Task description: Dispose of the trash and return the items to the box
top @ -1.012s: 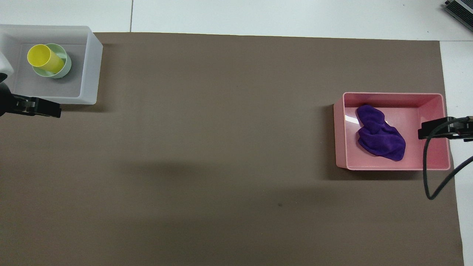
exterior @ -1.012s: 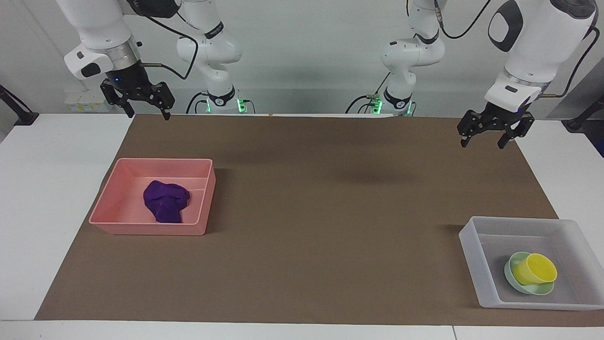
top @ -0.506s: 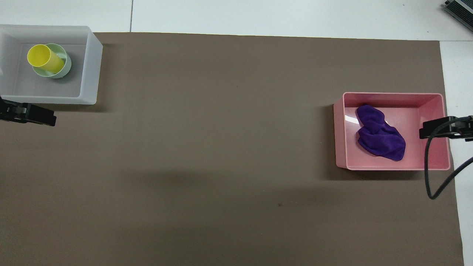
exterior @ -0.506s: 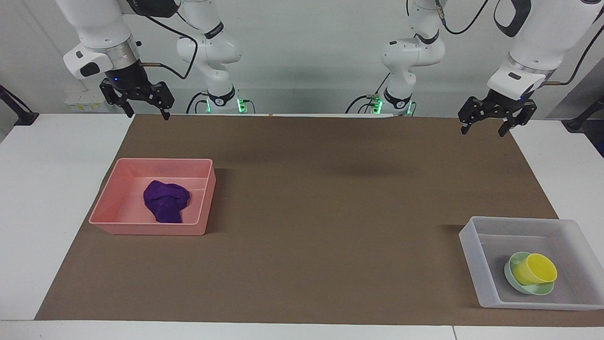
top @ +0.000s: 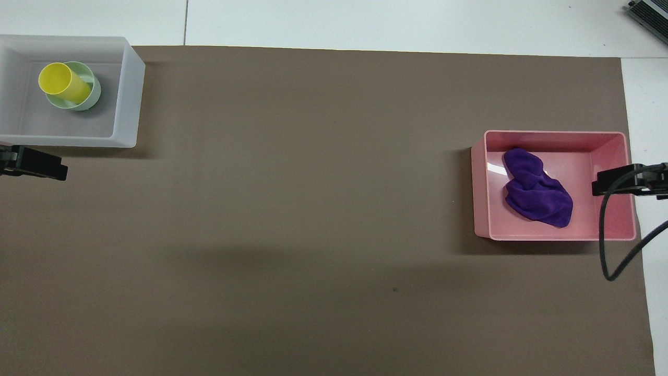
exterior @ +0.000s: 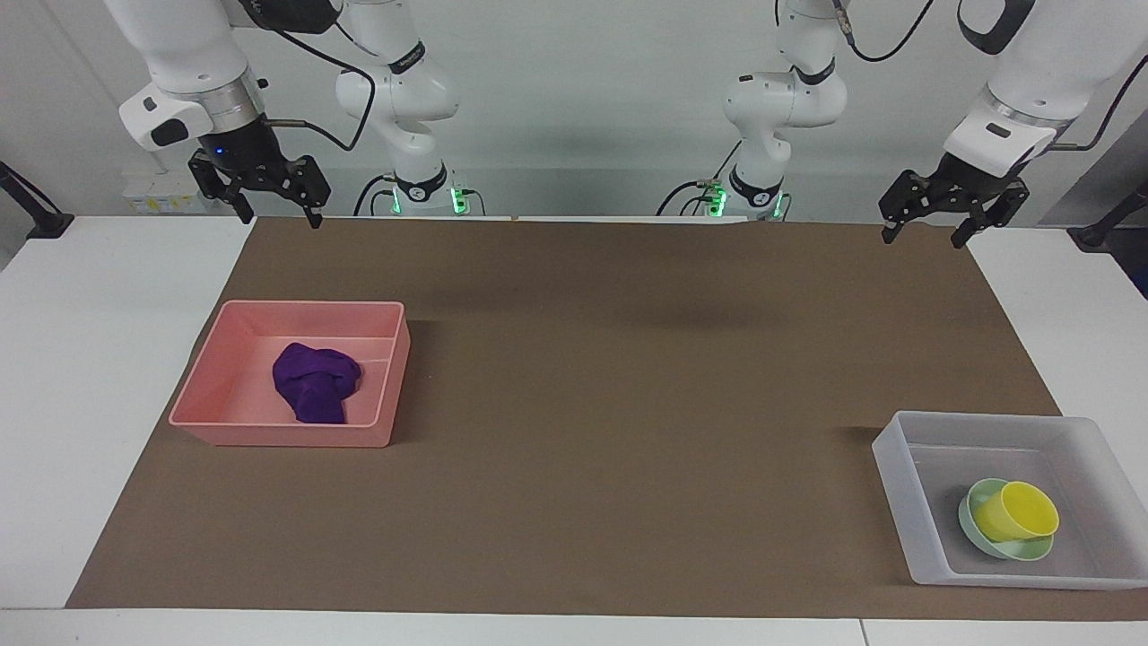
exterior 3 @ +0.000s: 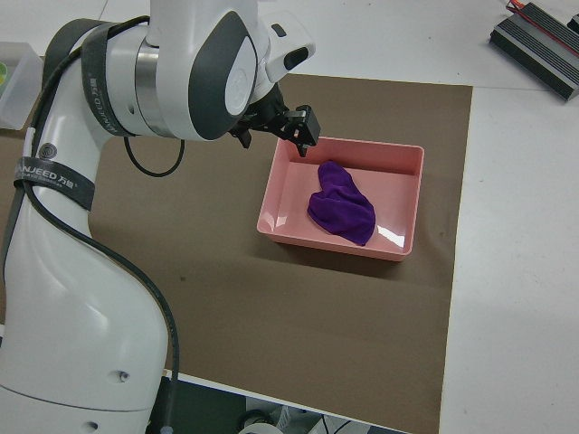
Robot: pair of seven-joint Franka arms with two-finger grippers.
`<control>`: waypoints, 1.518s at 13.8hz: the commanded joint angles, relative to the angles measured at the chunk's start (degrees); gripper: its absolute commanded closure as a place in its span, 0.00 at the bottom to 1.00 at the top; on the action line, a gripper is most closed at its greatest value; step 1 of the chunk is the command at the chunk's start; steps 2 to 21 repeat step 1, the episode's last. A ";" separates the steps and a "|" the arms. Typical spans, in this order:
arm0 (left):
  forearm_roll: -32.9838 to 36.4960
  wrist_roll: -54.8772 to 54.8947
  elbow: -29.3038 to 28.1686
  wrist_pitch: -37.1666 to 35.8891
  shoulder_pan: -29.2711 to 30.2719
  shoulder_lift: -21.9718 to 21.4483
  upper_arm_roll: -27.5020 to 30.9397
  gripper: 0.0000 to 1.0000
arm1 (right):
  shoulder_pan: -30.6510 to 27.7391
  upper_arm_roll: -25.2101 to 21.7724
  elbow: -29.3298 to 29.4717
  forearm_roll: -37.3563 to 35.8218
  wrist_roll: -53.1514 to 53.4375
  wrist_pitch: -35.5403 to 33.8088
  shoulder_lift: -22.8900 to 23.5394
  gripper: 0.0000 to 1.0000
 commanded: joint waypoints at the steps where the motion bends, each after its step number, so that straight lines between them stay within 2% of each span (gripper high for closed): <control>1: -0.63 0.70 0.81 -1.18 -0.15 0.30 0.36 0.00 | -1.01 0.27 1.09 0.33 -0.43 -1.20 0.65 0.00; 21: -0.63 0.70 0.81 -1.18 -0.15 0.30 0.36 0.00 | -1.01 0.27 1.09 0.33 -0.43 -1.20 0.65 0.00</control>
